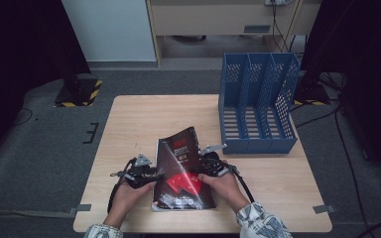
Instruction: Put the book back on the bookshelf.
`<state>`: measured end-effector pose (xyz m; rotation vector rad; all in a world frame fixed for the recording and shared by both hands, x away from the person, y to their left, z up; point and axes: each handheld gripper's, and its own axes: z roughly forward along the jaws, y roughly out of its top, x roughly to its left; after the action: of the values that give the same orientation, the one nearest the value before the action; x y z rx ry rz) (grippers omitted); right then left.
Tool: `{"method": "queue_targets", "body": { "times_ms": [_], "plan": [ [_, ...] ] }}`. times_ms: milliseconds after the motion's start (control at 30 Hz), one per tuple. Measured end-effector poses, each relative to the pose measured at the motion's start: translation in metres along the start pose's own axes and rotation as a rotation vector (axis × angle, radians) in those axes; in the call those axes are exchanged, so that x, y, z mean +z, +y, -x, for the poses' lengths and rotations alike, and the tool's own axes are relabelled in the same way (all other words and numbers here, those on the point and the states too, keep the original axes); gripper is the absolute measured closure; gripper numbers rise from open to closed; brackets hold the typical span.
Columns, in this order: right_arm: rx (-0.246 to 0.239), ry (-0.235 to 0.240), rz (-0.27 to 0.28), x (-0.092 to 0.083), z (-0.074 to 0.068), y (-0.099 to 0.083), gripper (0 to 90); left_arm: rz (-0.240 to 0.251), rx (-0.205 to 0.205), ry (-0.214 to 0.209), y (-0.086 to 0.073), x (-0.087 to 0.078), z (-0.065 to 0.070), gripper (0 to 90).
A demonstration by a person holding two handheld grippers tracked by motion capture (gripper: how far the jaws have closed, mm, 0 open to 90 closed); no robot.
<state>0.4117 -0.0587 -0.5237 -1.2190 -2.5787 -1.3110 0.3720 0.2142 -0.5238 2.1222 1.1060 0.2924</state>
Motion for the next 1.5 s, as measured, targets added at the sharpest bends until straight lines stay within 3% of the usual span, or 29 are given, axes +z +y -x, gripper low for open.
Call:
{"method": "queue_targets", "body": {
  "times_ms": [200,400,1133,1367,1500],
  "plan": [
    [-0.024,-0.010,0.025,-0.003,-0.006,0.003,84.7,-0.002,-0.023,0.006,0.000,-0.001,-0.001,33.3],
    [-0.075,-0.022,0.063,-0.012,-0.010,0.009,86.0,0.035,-0.052,-0.028,0.000,-0.005,-0.006,24.9],
    [-0.186,-0.025,0.181,-0.041,-0.024,0.037,87.0,-0.014,-0.045,-0.188,0.003,0.003,0.001,31.0],
    [-0.215,-0.023,0.190,-0.043,-0.027,0.043,87.0,-0.022,-0.059,-0.219,0.005,0.005,-0.003,31.1],
    [-0.222,-0.018,0.197,-0.043,-0.028,0.044,87.0,-0.008,-0.055,-0.212,0.006,0.006,-0.005,31.1]
  ]
}}
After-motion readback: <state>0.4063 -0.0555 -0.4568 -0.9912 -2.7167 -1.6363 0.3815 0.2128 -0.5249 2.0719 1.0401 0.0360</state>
